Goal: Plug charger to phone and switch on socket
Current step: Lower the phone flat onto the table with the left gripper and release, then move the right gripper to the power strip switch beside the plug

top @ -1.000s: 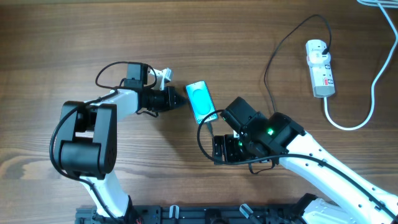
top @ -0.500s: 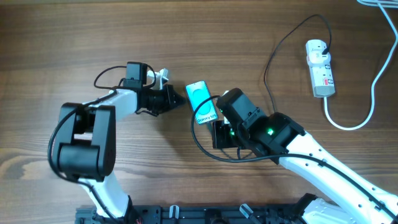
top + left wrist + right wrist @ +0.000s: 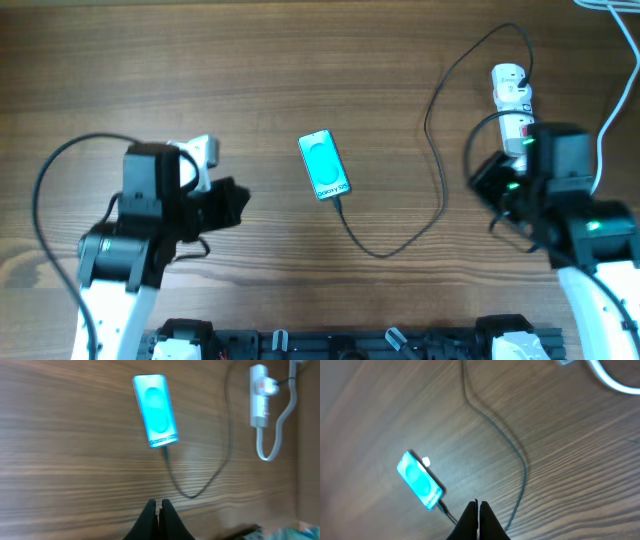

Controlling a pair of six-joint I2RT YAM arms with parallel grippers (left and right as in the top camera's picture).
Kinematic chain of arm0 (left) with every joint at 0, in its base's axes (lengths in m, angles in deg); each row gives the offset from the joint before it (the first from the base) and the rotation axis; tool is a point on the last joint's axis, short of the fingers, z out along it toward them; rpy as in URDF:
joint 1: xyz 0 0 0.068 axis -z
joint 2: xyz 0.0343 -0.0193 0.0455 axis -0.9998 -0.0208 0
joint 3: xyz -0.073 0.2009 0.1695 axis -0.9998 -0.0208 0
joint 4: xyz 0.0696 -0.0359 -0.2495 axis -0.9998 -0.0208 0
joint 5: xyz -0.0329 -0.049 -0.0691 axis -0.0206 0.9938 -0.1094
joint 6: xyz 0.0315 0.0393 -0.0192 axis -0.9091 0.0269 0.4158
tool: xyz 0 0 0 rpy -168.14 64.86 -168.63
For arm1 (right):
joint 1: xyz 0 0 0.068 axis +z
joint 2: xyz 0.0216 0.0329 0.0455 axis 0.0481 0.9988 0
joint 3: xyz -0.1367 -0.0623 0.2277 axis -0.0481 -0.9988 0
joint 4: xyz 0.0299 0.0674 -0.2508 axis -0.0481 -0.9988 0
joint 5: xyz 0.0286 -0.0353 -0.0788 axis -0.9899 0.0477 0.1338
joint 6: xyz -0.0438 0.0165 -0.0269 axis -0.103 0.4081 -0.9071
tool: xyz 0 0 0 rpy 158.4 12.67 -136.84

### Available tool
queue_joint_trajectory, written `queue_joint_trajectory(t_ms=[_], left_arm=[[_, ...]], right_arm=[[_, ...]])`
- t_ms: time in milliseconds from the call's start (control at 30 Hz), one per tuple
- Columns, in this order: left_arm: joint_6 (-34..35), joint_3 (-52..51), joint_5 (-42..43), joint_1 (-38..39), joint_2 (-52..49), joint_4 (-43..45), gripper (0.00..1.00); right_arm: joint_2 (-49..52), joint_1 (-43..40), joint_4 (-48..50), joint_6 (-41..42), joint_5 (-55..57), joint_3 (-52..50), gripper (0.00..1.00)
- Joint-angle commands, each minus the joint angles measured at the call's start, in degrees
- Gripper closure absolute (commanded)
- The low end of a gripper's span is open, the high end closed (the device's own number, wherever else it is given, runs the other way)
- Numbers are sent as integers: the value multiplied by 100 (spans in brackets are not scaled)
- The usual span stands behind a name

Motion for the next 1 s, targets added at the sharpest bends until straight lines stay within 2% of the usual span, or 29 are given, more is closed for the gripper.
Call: queue_joint_trajectory(t_ms=[0, 33, 133, 167, 233, 400, 533, 633, 967], left_arm=[[-94, -4, -1095, -26, 595, -328, 96], [-94, -4, -1174, -26, 732, -352, 95], [-94, -4, -1292, -26, 730, -352, 86], [-96, -4, -1394, -26, 697, -361, 79], [-92, -4, -1432, -26, 590, -345, 73], [-74, -4, -1429, -26, 278, -352, 69], [-74, -4, -1429, -26, 146, -369, 70], [-74, -4, -1429, -26, 149, -372, 70], [-74, -4, -1429, -26, 149, -372, 68]], right_arm=[[345, -1106, -13, -586, -763, 463, 96], [612, -1521, -98, -686, -918, 680, 96], [1263, -2017, -122, -715, -1272, 1075, 96], [1502, -2081, -125, -717, -1270, 1213, 96], [2057, -2133, -87, -708, -1272, 1539, 96], [3569, -2291, -87, -496, -1572, 2542, 96], [4673, -2966, -57, -199, -2387, 3348, 95], [5156, -3163, 330, 153, -2774, 3401, 95], [6083, -3082, 1228, 658, -2396, 3401, 95]])
